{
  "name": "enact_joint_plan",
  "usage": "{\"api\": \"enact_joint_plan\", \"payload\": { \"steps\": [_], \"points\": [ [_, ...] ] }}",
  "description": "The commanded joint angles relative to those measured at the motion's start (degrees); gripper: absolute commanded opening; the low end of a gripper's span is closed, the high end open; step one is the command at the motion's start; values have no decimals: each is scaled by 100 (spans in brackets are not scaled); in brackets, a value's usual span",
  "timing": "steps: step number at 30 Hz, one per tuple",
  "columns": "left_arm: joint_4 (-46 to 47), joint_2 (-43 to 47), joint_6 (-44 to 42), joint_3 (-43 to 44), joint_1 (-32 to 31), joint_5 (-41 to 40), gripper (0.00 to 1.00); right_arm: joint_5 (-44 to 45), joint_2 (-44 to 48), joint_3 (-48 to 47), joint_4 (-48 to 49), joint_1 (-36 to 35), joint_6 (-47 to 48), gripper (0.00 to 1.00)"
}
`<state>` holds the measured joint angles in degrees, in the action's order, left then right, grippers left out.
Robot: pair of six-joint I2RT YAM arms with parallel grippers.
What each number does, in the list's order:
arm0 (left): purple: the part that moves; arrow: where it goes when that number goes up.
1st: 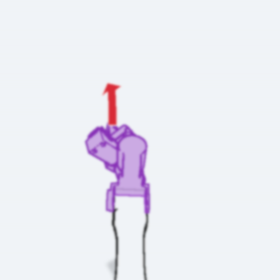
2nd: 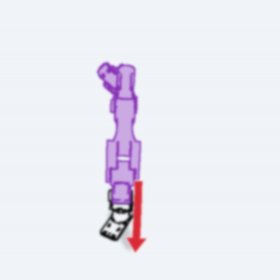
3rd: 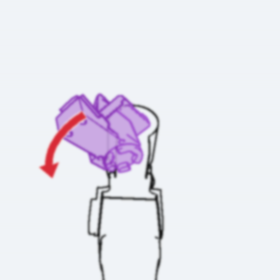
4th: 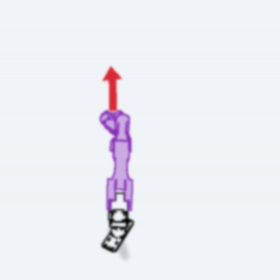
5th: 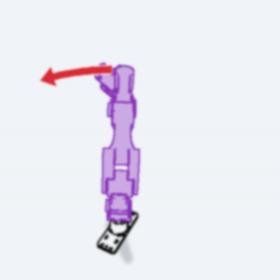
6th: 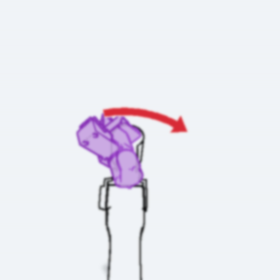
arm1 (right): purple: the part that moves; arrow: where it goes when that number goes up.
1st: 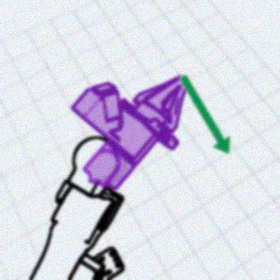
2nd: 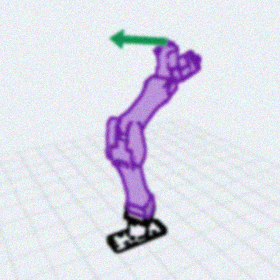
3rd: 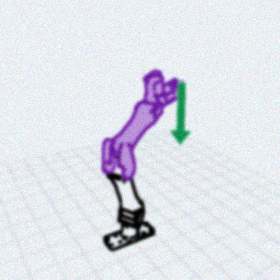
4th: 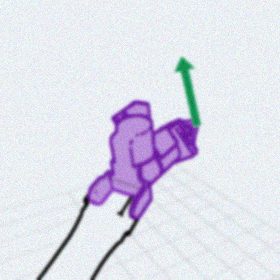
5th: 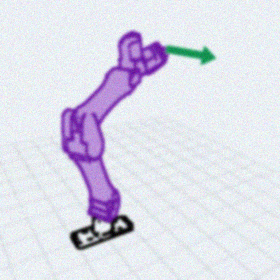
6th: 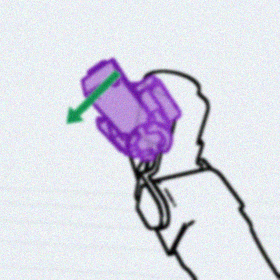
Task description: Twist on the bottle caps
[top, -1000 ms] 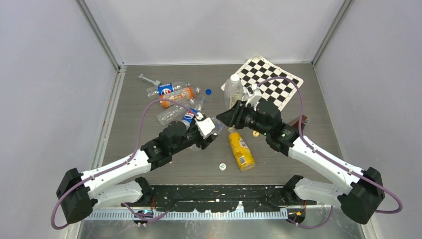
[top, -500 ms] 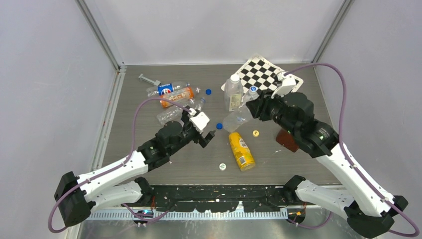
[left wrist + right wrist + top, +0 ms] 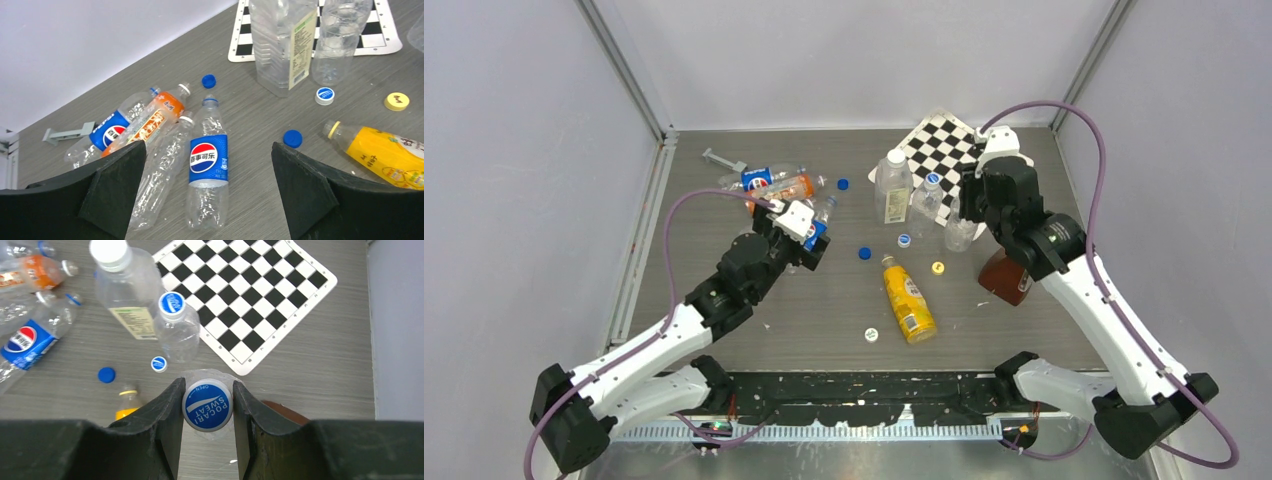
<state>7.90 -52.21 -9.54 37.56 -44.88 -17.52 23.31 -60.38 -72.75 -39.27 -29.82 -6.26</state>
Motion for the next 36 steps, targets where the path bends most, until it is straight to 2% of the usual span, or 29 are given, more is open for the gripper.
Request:
{"api": "enact_joint_plan", "payload": {
  "steps": [1, 8, 16, 25, 27, 35, 36],
  "points": [
    [309, 149, -110, 73, 56, -234, 100, -375, -163, 203, 792, 514, 237, 0],
    [394, 193, -236, 37, 78, -296, 100, -921, -658, 597, 1673, 1070, 117, 0],
    [509, 228, -241, -20, 94, -235, 100, -1295, -905, 1308, 2815, 1207, 262, 0],
    [572, 248, -276, -53, 94, -245, 100, -1409, -1206, 1576, 3165, 1260, 157, 3],
    [572, 251, -276, -51, 93, -228, 100, -1394, -1208, 1587, 3114, 1258, 135, 6],
    [568, 245, -268, -58, 94, -166, 100, -1348, -1139, 1599, 2932, 1268, 160, 44],
    [564, 245, -268, -62, 94, -164, 100, -1356, -1142, 1589, 2920, 1269, 160, 47]
  ]
}}
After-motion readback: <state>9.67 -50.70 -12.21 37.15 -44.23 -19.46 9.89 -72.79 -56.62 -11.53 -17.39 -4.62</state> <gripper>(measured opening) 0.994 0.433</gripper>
